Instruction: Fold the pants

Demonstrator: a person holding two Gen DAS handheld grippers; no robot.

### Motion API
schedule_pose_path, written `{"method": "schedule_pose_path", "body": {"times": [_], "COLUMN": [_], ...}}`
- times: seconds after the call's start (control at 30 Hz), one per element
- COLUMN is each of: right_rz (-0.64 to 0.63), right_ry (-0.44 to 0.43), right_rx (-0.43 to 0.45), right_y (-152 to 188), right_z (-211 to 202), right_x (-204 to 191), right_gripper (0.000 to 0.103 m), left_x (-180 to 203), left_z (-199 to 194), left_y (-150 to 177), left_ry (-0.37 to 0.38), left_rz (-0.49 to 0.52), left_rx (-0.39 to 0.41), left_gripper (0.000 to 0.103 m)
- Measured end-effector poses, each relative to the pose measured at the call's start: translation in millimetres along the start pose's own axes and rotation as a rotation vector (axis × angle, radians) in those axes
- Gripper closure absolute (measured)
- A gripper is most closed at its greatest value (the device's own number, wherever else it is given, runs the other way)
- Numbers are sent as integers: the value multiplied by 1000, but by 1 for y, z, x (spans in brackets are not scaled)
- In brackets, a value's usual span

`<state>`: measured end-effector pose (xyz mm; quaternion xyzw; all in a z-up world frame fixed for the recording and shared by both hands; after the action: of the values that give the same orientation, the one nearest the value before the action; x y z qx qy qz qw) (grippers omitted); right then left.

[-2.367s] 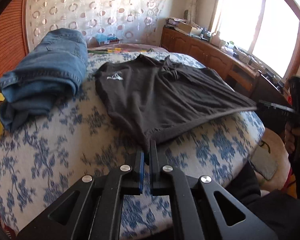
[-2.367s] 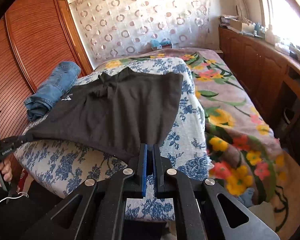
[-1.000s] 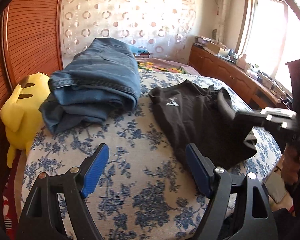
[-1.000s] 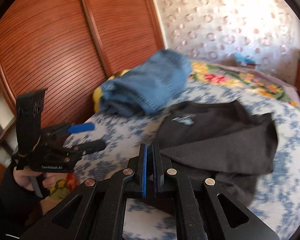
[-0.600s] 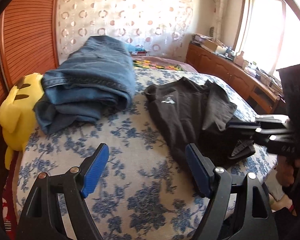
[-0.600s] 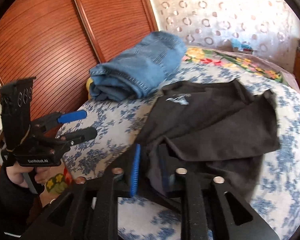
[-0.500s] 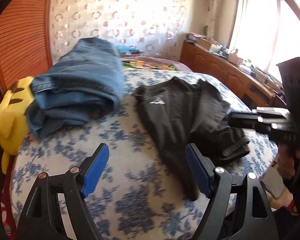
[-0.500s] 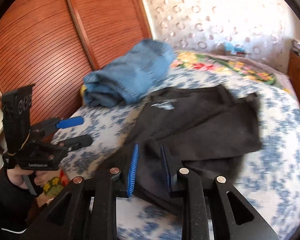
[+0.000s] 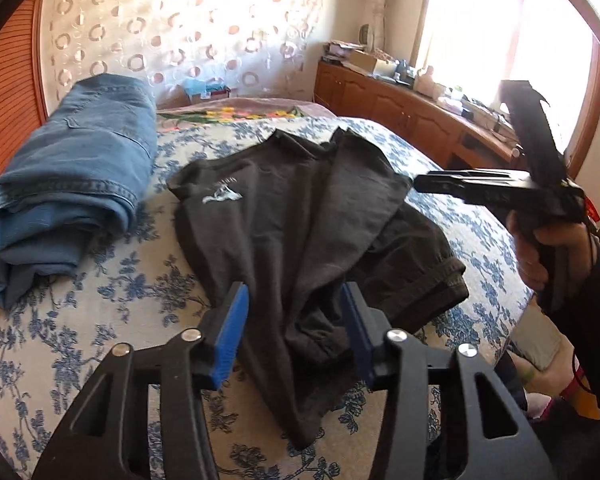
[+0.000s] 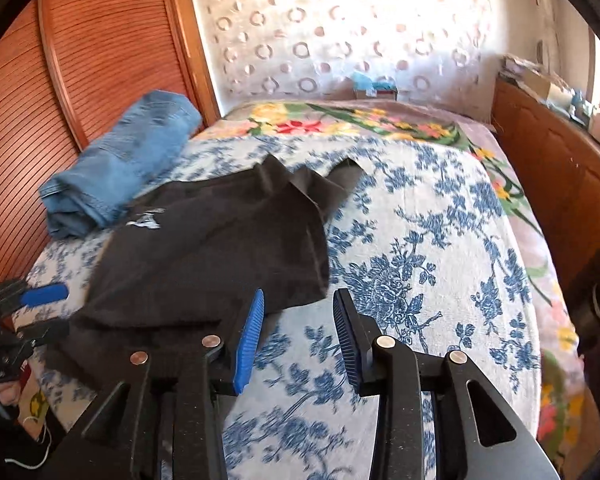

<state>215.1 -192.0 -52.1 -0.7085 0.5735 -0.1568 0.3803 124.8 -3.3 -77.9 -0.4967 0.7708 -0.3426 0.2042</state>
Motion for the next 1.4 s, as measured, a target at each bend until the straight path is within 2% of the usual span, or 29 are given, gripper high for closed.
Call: {"method": "schedule_pose_path", "body": {"times": [0.23, 0.37, 0.47, 0.6, 0.73, 0.8, 1.0, 1.03, 1.07, 1.1, 1.13, 1.23, 1.4], "right_rz": [35, 22, 3, 18, 17, 17, 16, 16, 16, 18, 19, 20, 18], "right_ry": [3, 36, 56, 45, 51, 44, 50, 51, 51, 52, 52, 51, 53], "right_rx": [-5, 1, 9, -13, -2, -4, -9, -9, -8, -8, -8, -8, -8], "right_y": [-5, 1, 11, 17, 19, 20, 19, 19, 19, 19, 19, 19, 20], "right_z": [21, 20, 17, 20, 17, 18, 19, 18, 18, 17, 17, 17, 16], "right_x": [2, 1, 1, 4, 6, 7, 9, 8, 8, 8, 8, 8, 9], "right_gripper": [66, 66, 66, 66, 66, 66, 66, 66, 66, 66, 66, 66, 66], "left_x": [4, 8, 12, 18, 10, 7, 10, 11, 14, 16, 17, 20, 24], "left_z": [1, -4, -7, 1, 13, 13, 15, 15, 15, 12, 7, -20, -51], "left_y": [11, 16, 18, 21, 27, 29, 29, 29, 28, 28, 26, 17, 7], "left_ry": [11, 26, 48, 45, 20, 19, 4, 9, 23, 25, 27, 77, 85], "left_rz": [1, 2, 5, 26, -7, -14, -1, 5, 11, 11, 9, -17, -17], "left_rx": [-15, -4, -3, -42, -94, -95, -95, -91, -83, -67, -48, 61, 117], "left_gripper": [61, 73, 78, 78, 78, 74, 73, 75, 84, 87, 97, 97, 97]}}
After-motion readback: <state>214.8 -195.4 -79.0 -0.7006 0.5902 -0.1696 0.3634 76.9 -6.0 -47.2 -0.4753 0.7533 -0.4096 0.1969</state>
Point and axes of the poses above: each gripper's, at about its wrist camera, not at the fingertips, and z roughly the way its jaws point, x to its right, y to its underside, the point moved 4 cm from there along z, roughly the way its jaws point, and after that the axes turned 9 degrees about z, right-handed, at the moved point
